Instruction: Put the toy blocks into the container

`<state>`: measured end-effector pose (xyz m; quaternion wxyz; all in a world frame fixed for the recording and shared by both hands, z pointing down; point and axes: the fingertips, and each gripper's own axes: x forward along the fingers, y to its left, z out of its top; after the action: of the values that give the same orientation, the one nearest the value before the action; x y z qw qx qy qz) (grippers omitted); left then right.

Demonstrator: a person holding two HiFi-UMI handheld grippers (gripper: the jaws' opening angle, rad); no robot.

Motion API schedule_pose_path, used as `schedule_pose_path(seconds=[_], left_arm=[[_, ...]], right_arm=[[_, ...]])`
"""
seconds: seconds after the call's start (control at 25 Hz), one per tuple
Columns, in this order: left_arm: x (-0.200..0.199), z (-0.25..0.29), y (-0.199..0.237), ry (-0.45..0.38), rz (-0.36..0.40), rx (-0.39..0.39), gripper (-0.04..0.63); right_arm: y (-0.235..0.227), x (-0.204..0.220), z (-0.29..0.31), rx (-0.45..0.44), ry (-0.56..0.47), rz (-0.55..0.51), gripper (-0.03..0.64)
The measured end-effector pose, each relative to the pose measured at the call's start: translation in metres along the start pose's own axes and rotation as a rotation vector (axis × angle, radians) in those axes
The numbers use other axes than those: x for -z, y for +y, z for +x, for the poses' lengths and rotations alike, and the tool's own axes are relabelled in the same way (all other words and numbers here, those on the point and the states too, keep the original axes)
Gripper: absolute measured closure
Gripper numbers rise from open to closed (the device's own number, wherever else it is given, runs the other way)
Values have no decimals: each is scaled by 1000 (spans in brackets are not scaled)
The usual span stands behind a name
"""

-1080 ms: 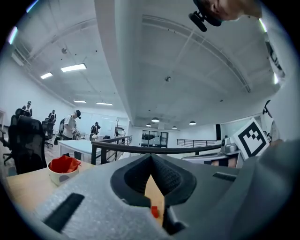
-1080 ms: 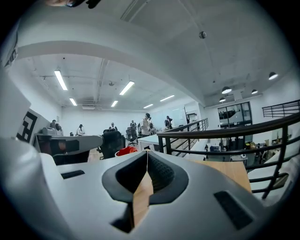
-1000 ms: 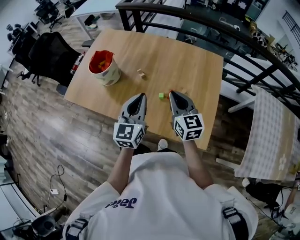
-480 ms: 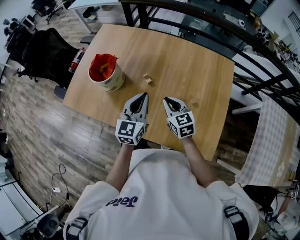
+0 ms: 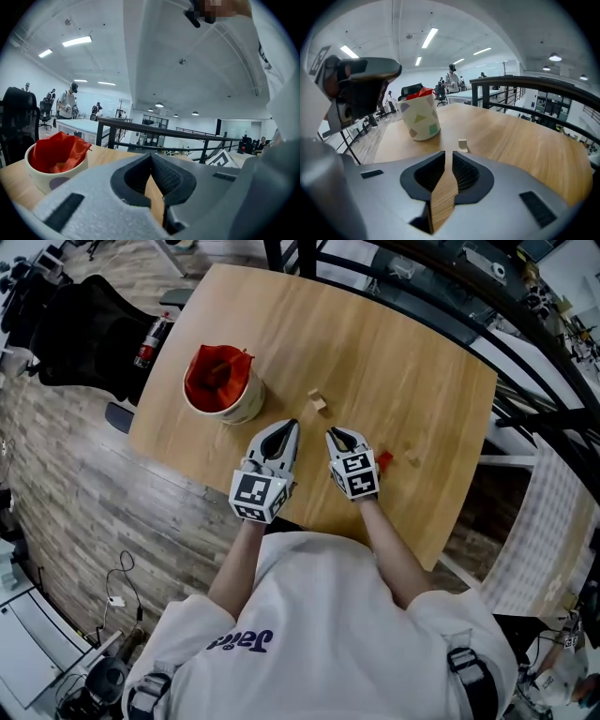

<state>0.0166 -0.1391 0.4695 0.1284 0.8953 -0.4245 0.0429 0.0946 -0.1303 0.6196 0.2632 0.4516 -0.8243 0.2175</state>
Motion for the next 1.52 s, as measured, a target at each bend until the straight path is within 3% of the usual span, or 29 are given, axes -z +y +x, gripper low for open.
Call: schedule_pose_path(seconds=[0.08, 0.28, 0.68, 0.76, 0.88, 1.2, 1.52], left_arm=[[8, 4, 12, 20, -17, -7, 588], [25, 15, 42, 61, -38, -19, 588], [38, 32, 66, 86, -15, -20, 588], [38, 32, 68, 86, -17, -19, 588], [39, 29, 71, 85, -23, -25, 588], [37, 21, 73, 78, -3, -59, 588], [12, -1, 83, 11, -23, -96, 588]], right_arm=[[-5, 5, 22, 0, 36, 12, 490], [-28, 14, 74, 63, 106, 37, 431], [-44, 28, 126, 104, 177, 21, 431], [-46, 24, 126, 130, 176, 0, 483], [-44, 16, 122, 143, 165, -38, 485], [-34, -20, 84, 60, 73, -173, 486], [-5, -102, 25, -98, -45, -425, 486]])
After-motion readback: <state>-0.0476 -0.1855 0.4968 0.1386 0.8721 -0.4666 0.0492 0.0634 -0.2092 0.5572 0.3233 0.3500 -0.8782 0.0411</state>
